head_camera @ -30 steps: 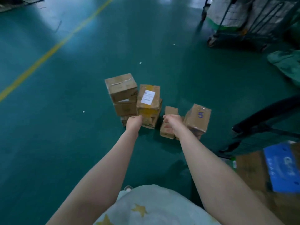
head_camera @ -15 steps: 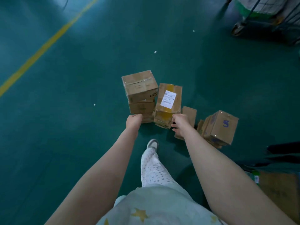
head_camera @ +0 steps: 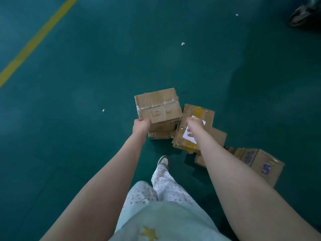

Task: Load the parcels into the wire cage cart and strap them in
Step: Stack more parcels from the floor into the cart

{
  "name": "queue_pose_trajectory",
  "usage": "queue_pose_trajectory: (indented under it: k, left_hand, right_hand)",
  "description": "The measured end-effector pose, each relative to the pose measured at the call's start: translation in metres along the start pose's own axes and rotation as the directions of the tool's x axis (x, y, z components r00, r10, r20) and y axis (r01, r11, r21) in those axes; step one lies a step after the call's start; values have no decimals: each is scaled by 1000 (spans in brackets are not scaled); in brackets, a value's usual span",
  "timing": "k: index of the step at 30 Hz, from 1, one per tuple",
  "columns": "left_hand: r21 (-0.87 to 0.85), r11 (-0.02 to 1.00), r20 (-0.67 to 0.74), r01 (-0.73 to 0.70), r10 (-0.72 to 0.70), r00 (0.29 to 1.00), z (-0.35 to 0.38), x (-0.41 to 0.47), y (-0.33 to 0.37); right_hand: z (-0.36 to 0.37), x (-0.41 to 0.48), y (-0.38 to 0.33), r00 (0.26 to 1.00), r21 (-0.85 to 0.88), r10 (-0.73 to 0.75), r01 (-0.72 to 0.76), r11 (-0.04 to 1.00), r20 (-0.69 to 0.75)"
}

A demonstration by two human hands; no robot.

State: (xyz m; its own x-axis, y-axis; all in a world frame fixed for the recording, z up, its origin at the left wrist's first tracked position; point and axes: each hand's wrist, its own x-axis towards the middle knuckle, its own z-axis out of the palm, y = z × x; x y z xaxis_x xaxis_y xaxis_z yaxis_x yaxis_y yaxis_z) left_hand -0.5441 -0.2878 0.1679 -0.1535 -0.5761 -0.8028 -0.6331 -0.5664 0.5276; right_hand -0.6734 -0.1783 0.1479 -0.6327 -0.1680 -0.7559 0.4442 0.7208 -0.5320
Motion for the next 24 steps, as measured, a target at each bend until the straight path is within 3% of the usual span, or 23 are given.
queue_pose_trajectory:
  k: [4, 13, 18, 24]
  left_hand:
    - [10, 998, -5, 57, -57, 998, 10, 41, 12]
    - [98, 961, -55, 260, -256, 965, 25, 110, 1]
    - [111, 960, -33, 258, -256, 966, 28, 117, -6]
    - [-21, 992, -48, 121, -122, 991, 23, 84, 20]
  right_hand:
    - [5, 40, -13, 999, -133, -32, 34, 991, 24]
    - [34, 98, -5, 990, -214, 60, -31, 976, 128]
    - [43, 104, -1, 978, -112, 88, -68, 991, 187]
    - [35, 77, -26, 998, 155, -3, -6, 988, 59]
